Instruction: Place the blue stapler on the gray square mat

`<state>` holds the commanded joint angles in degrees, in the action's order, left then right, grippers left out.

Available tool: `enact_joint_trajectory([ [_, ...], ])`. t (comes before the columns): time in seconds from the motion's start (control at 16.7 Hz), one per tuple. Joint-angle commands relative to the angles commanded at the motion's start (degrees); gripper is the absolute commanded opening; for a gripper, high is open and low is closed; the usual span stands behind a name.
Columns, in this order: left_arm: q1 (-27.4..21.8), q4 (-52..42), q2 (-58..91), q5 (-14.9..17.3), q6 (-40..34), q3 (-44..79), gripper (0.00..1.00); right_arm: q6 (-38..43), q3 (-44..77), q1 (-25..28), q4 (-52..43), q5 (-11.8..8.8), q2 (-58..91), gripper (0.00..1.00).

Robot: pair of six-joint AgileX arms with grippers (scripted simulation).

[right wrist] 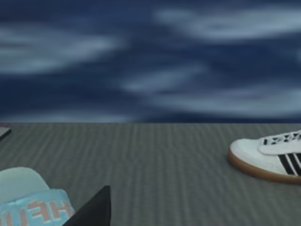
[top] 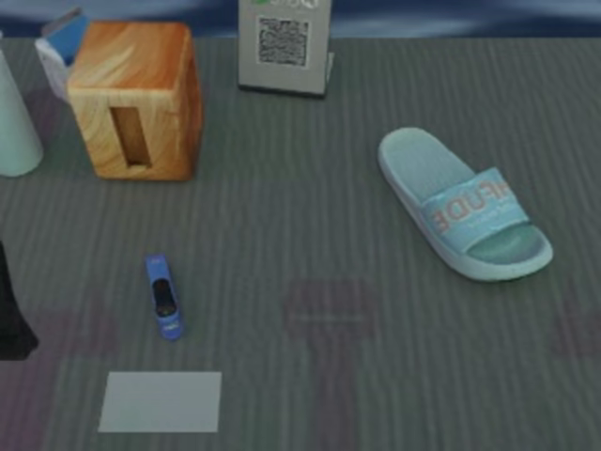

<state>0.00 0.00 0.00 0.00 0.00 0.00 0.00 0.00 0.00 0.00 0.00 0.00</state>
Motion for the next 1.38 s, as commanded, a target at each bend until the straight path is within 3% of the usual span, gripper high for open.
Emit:
enact_joint_trajectory([
  [0.24, -0.51, -1.37, 1.76, 0.06, -0.87, 1.71, 1.00, 0.00, 0.00, 0.00, 0.00, 0.00, 0.00, 1.00],
  [0.48, -2.99, -9.01, 12.58, 0.05, -5.62, 11.73, 1.00, 0.00, 0.00, 0.00, 0.00, 0.00, 0.00, 1.00],
  [1.38, -18.19, -56.50, 91.68, -0.30, -32.55, 70.23, 1.00, 0.00, 0.00, 0.00, 0.00, 0.00, 0.00, 1.00],
])
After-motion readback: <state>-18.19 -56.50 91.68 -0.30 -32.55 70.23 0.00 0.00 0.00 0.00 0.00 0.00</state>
